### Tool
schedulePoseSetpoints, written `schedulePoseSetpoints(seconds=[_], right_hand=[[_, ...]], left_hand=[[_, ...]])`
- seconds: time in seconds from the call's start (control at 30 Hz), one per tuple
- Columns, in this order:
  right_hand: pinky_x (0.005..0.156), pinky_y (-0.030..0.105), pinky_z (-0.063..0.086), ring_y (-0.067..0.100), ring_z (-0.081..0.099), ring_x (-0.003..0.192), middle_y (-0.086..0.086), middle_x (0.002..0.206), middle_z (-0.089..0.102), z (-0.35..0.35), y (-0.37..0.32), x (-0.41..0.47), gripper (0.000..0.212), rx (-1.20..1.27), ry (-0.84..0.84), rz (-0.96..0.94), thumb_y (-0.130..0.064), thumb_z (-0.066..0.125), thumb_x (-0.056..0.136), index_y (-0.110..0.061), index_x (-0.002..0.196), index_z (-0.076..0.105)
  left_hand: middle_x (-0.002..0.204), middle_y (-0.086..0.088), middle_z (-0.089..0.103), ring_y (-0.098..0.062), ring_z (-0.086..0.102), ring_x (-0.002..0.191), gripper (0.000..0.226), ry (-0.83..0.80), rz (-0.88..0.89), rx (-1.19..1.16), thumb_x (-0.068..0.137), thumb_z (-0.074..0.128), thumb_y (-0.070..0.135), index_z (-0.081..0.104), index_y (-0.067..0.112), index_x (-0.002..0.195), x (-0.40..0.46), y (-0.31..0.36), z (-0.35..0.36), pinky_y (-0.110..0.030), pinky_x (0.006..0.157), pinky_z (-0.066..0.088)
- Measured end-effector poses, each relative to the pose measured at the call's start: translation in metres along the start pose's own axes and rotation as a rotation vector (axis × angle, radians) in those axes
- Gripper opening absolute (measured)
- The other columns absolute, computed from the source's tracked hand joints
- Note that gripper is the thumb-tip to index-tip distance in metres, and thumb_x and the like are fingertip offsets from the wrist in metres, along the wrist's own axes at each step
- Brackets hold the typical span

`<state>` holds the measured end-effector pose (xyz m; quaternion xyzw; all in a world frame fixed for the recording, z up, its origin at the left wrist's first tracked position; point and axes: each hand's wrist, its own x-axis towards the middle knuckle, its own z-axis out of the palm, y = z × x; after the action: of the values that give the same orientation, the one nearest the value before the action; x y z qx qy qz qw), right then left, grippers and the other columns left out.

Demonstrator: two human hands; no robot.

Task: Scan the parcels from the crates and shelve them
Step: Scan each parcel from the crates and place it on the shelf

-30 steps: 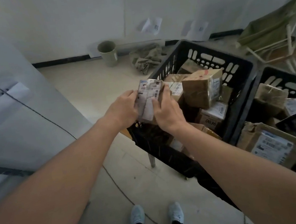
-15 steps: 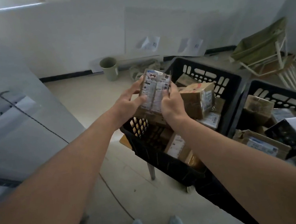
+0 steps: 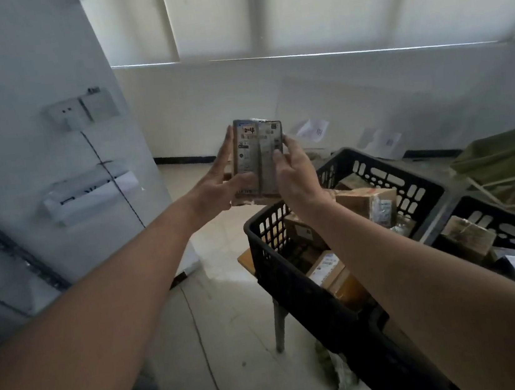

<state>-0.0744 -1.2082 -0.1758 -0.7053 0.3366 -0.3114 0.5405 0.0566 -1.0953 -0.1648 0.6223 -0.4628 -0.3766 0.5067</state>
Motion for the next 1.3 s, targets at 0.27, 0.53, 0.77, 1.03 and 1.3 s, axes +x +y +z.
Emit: schedulePoseSetpoints(seconds=[0.27, 0.53, 0.77, 1.03, 1.3], right_hand=[[0.074, 0.013, 0.049, 0.019, 0.064, 0.114, 0.005, 0.128, 0.071, 0.052, -0.041, -0.038, 0.045, -0.253, -0.137, -0.195, -0.036, 0.036, 0.115, -0.018, 0.151, 0.055], [0.109, 0.042, 0.046, 0.029, 0.052, 0.142, 0.011, 0.154, 0.058, 0.153, -0.053, -0.106, 0.048, -0.508, -0.318, -0.394, -0.04, 0.039, 0.114, -0.021, 0.155, 0.054], [0.122, 0.049, 0.036, 0.029, 0.041, 0.153, 0.005, 0.171, 0.037, 0.255, -0.07, -0.192, 0.051, -0.708, -0.477, -0.44, -0.049, 0.044, 0.111, -0.033, 0.159, 0.049], [0.115, 0.048, 0.043, 0.033, 0.049, 0.146, 0.007, 0.167, 0.042, 0.362, -0.084, -0.26, 0.049, -0.798, -0.66, -0.558, -0.045, 0.046, 0.111, -0.028, 0.156, 0.052], [0.1, 0.049, 0.057, 0.029, 0.064, 0.122, 0.008, 0.149, 0.058, 0.48, -0.073, -0.268, 0.042, -0.767, -0.819, -0.593, -0.039, 0.05, 0.11, -0.022, 0.147, 0.058]], left_hand=[[0.161, -0.002, 0.043, -0.004, 0.071, 0.11, 0.087, 0.179, 0.038, 0.013, 0.11, 0.051, 0.025, -0.011, 0.061, 0.158, -0.09, -0.007, -0.048, -0.023, 0.076, 0.061], [0.15, 0.009, 0.052, -0.019, 0.062, 0.13, 0.083, 0.392, -0.017, 0.033, 0.109, 0.056, 0.028, 0.001, 0.072, 0.153, -0.228, -0.033, -0.109, -0.036, 0.093, 0.061], [0.167, 0.01, 0.031, -0.025, 0.046, 0.146, 0.087, 0.502, -0.108, 0.142, 0.107, 0.058, 0.041, -0.009, 0.067, 0.155, -0.38, -0.059, -0.159, -0.051, 0.112, 0.049], [0.172, 0.006, 0.024, -0.021, 0.041, 0.149, 0.084, 0.642, -0.203, 0.208, 0.109, 0.051, 0.043, -0.015, 0.062, 0.157, -0.509, -0.094, -0.21, -0.05, 0.115, 0.047], [0.167, 0.011, 0.03, -0.023, 0.049, 0.143, 0.081, 0.765, -0.323, 0.237, 0.11, 0.049, 0.04, -0.014, 0.067, 0.154, -0.568, -0.134, -0.278, -0.053, 0.116, 0.044]])
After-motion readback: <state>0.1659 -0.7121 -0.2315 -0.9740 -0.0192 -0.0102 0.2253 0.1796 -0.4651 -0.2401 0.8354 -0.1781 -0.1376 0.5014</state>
